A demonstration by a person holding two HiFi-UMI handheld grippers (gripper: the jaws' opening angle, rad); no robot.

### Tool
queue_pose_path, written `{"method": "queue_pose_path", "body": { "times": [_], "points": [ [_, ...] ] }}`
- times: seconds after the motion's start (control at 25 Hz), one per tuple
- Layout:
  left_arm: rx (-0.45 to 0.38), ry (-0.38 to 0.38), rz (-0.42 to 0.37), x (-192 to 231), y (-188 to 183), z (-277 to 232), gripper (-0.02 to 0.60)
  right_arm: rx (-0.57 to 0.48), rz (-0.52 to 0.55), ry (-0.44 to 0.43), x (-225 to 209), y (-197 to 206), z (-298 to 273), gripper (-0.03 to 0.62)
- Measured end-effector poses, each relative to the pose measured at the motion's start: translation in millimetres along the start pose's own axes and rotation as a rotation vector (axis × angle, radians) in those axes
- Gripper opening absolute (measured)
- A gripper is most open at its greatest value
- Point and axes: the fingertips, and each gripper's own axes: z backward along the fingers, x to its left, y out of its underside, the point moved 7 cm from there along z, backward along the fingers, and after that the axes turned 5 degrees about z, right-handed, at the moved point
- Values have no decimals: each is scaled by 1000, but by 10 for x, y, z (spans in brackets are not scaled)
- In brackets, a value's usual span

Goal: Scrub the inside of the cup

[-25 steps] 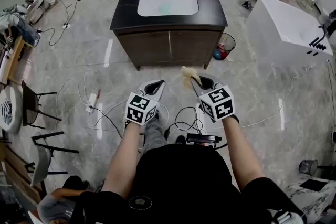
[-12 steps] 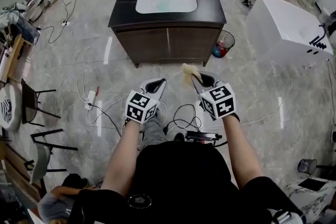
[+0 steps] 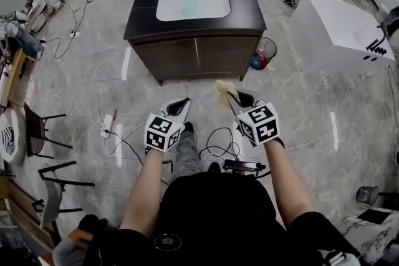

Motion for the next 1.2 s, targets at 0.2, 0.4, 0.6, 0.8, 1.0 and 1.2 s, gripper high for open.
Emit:
{"method": "queue_pose_path", "body": {
  "times": [0.2,0.4,0.6,0.8,1.0,1.2],
  "points": [
    [-2,31,-6,209,-162,-252,0,-4,6,19,-136,-140,-167,41],
    [-8,75,-21,467,-394,-549,0,15,-3,48,-365,-294,-450,43],
    [-14,94,-20,901,-624,-718,0,23,-17,70,-497,-539,-805,43],
    [1,117,-32,1382,-800,-862,0,31,-41,105,-610,-761,-1189,43],
    [8,155,-57,1819,-977,-989,0,34,-71,146,-669,-964,-1554,43],
    [19,174,-53,2200,-1032,-1052,0,49,-93,185,-710,-1087,-1828,43]
  ]
}}
